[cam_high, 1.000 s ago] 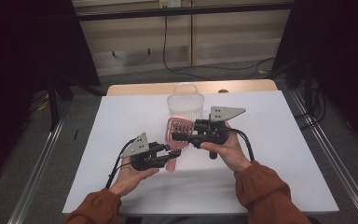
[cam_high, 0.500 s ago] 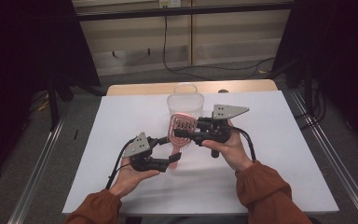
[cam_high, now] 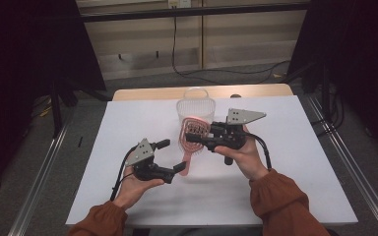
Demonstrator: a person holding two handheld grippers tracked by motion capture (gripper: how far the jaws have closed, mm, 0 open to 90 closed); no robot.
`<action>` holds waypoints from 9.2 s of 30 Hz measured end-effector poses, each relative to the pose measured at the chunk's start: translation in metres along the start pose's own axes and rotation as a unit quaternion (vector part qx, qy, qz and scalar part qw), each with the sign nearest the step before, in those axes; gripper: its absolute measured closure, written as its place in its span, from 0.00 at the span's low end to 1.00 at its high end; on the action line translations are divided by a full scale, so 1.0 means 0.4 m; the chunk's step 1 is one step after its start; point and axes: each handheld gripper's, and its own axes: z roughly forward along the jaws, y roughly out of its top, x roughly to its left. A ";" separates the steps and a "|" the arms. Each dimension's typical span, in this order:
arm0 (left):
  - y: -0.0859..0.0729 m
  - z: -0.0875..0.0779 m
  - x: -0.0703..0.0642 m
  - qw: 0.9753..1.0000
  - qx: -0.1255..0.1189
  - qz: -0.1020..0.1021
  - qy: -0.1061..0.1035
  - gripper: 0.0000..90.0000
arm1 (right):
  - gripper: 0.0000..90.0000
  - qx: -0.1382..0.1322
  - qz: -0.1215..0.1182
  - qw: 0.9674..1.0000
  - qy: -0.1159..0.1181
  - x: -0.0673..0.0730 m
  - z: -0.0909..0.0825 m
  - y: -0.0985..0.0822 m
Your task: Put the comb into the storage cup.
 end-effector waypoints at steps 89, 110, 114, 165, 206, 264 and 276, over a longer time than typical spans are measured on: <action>-0.076 -0.301 0.016 0.977 -0.066 -0.029 0.199 0.04 | 0.72 -0.057 -0.006 0.983 -0.176 -0.111 -0.039 0.166; -0.075 -0.296 0.012 0.980 -0.061 -0.034 0.184 0.04 | 0.72 -0.090 -0.007 0.972 -0.216 -0.168 -0.032 0.250; -0.074 -0.296 0.013 0.981 -0.061 -0.030 0.184 0.04 | 0.72 -0.101 0.004 0.969 -0.227 -0.186 -0.033 0.257; -0.069 -0.291 0.007 0.983 -0.057 -0.020 0.173 0.04 | 0.72 -0.096 0.011 0.960 -0.263 -0.281 0.032 0.093; -0.073 -0.284 0.011 0.985 -0.044 -0.023 0.167 0.04 | 0.71 -0.060 0.051 0.949 -0.304 -0.320 0.055 -0.035; -0.073 -0.283 0.009 0.985 -0.035 -0.005 0.166 0.04 | 0.48 -0.009 0.064 0.930 -0.361 -0.354 0.013 -0.065; -0.074 -0.285 0.013 0.985 -0.036 -0.007 0.168 0.04 | 0.32 -0.001 0.071 0.929 -0.363 -0.356 0.006 -0.069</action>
